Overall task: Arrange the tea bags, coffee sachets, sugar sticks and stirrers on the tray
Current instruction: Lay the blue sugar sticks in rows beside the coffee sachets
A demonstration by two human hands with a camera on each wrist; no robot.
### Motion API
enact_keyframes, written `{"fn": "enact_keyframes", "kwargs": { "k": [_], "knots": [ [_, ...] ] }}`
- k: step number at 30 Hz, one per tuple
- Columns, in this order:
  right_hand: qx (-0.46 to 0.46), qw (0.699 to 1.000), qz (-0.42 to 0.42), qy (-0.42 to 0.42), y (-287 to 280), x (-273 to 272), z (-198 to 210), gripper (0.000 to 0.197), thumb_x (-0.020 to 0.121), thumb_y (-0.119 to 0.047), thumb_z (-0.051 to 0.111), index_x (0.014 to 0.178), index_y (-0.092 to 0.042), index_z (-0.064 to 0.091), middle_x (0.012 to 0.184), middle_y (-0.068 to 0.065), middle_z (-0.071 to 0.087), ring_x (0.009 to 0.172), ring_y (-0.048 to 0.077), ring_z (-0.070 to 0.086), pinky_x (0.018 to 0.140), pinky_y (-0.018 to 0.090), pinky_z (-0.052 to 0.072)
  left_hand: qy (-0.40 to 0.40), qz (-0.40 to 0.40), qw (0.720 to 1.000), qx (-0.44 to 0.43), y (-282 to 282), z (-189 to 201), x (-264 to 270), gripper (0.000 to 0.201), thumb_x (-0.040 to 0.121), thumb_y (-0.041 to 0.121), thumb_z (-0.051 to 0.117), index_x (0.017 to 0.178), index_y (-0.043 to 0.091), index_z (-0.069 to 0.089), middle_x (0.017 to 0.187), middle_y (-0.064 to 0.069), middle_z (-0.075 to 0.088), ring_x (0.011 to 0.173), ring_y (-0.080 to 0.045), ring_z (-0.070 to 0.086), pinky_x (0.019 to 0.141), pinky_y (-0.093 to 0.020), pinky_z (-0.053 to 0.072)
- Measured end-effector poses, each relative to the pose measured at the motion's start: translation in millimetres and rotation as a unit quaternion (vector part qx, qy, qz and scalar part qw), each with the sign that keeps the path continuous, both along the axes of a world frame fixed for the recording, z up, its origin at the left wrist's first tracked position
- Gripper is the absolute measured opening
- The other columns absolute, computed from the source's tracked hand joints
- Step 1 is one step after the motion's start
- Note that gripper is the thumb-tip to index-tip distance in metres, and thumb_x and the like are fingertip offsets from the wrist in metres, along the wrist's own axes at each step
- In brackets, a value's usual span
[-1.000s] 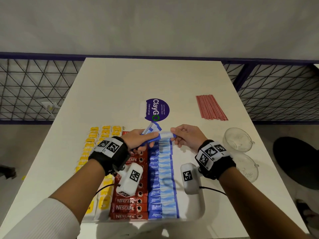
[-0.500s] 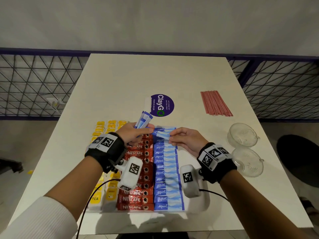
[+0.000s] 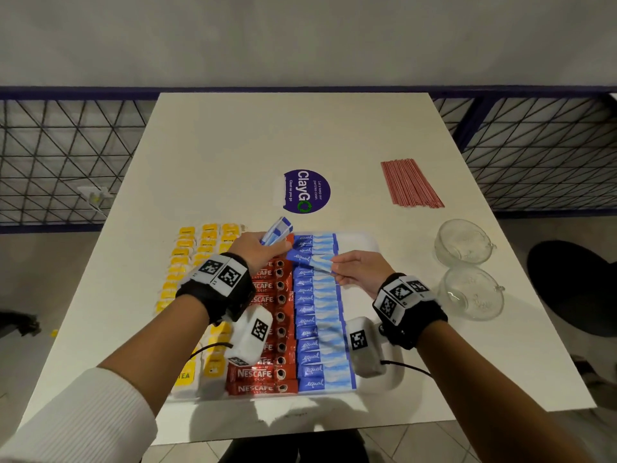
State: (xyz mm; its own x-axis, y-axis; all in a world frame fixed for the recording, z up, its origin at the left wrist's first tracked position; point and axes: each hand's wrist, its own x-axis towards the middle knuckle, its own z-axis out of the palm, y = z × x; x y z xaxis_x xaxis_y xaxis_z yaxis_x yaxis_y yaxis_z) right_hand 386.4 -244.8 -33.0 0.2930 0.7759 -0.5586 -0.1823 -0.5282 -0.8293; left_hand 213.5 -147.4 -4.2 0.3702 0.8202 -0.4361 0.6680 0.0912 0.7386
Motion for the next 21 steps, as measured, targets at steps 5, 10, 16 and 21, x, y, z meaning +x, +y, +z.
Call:
{"fn": "enact_keyframes", "kwargs": {
  "k": [5, 10, 16, 21],
  "knots": [
    [-0.028, 0.999, 0.019, -0.026, 1, 9, -6, 0.009, 0.083, 0.005, 0.061, 0.079, -0.002, 0.059, 0.067, 0.011, 0.058, 0.052, 0.014, 0.052, 0.051, 0.015, 0.045, 0.063, -0.016, 0.998, 0.006, 0, -4, 3, 0.025, 0.091, 0.031, 0.057, 0.074, 0.014, 0.052, 0.064, -0.005, 0.043, 0.061, -0.018, 0.042, 0.050, -0.019, 0.026],
    [-0.035, 0.999, 0.024, -0.018, 8, 13, -11, 0.018, 0.083, 0.011, 0.058, 0.073, -0.003, 0.056, 0.046, 0.002, 0.060, 0.035, 0.005, 0.052, 0.044, 0.015, 0.043, 0.120, -0.048, 0.992, -0.005, 0, -5, 7, 0.033, 0.092, 0.030, 0.055, 0.093, -0.002, 0.062, 0.095, -0.036, 0.051, 0.080, -0.034, 0.057, 0.048, -0.020, 0.023],
    [-0.050, 0.996, 0.044, -0.058, 13, 18, -15, 0.016, 0.080, 0.005, 0.066, 0.073, -0.006, 0.057, 0.053, 0.004, 0.060, 0.038, 0.005, 0.052, 0.047, 0.017, 0.045, 0.140, -0.063, 0.988, -0.022, 3, -16, 9, 0.026, 0.091, 0.032, 0.056, 0.073, 0.013, 0.053, 0.071, -0.005, 0.048, 0.077, -0.022, 0.046, 0.052, -0.020, 0.028],
    [-0.061, 0.992, 0.067, -0.087, 17, 22, -20, 0.015, 0.081, 0.001, 0.068, 0.073, -0.008, 0.057, 0.064, 0.009, 0.060, 0.047, 0.011, 0.052, 0.051, 0.018, 0.046, 0.139, -0.076, 0.987, -0.025, 4, -19, 10, 0.029, 0.091, 0.033, 0.056, 0.070, 0.015, 0.049, 0.070, -0.003, 0.049, 0.067, -0.017, 0.047, 0.052, -0.018, 0.029]
  ]
}}
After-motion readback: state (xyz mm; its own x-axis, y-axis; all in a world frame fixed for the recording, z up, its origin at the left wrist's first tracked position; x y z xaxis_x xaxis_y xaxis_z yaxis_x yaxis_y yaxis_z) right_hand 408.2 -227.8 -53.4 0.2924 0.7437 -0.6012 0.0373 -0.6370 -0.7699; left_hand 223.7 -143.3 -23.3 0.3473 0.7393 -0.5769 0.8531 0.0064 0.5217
